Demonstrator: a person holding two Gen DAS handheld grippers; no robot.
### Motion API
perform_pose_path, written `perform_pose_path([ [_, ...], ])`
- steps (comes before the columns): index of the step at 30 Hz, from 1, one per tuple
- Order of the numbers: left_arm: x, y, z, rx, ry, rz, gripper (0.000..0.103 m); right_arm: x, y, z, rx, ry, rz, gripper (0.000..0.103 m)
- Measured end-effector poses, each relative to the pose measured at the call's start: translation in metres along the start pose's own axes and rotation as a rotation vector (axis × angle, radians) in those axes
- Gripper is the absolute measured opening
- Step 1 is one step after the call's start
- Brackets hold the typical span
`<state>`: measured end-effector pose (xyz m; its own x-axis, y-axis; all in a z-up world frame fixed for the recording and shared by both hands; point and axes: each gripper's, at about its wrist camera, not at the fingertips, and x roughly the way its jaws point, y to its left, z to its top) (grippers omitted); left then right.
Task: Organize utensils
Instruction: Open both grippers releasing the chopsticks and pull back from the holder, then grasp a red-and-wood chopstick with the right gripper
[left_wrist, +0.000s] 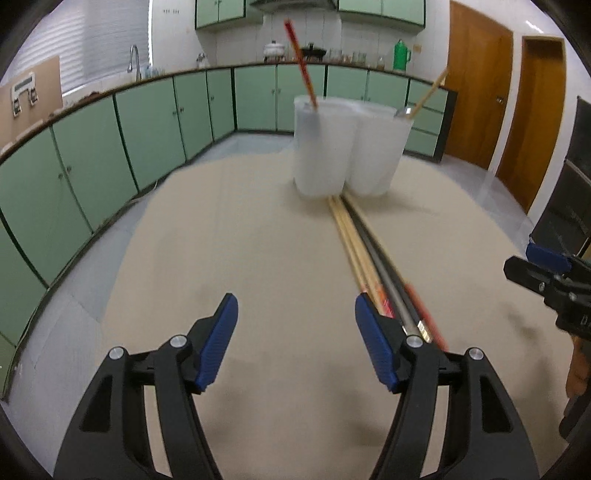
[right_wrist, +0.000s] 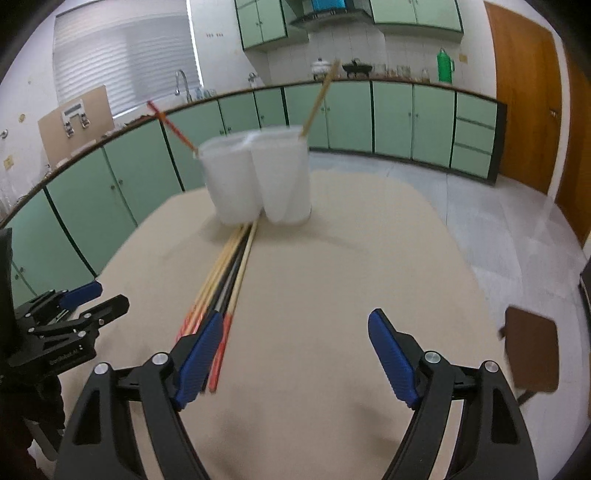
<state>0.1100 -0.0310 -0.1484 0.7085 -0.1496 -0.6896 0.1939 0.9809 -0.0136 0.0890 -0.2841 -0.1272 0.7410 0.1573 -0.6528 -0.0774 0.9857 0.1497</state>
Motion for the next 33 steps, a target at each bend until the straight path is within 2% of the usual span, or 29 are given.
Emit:
perform_pose_path([
  [3,0.006,-0.001,-0.009,0.006,0.037,0.005,0.064,0.011,0.011,-0.021,-0.022,0.048,-0.002,0.078],
  [7,0.009,-0.001,-0.019,0.014,0.071,0.0,0.064,0.022,0.024,-0.038,-0.061,0.102,0.023,0.066],
  [10,0.011,0.0,-0.024,0.007,0.086,-0.001,0.065,0.026,0.033,-0.041,-0.094,0.12,0.021,0.061],
  [26,0.013,-0.001,-0.026,-0.009,0.1,0.0,0.069,0.037,0.057,-0.042,-0.174,0.159,-0.001,0.047],
  [29,0.012,-0.006,-0.026,-0.006,0.099,-0.003,0.07,0.04,0.06,-0.04,-0.184,0.159,0.001,0.039],
  [32,0.012,-0.008,-0.026,-0.004,0.101,-0.01,0.07,0.042,0.063,-0.039,-0.194,0.16,0.014,0.024],
  [33,0.012,-0.008,-0.026,-0.005,0.104,-0.014,0.07,0.042,0.064,-0.038,-0.197,0.161,0.026,0.016],
])
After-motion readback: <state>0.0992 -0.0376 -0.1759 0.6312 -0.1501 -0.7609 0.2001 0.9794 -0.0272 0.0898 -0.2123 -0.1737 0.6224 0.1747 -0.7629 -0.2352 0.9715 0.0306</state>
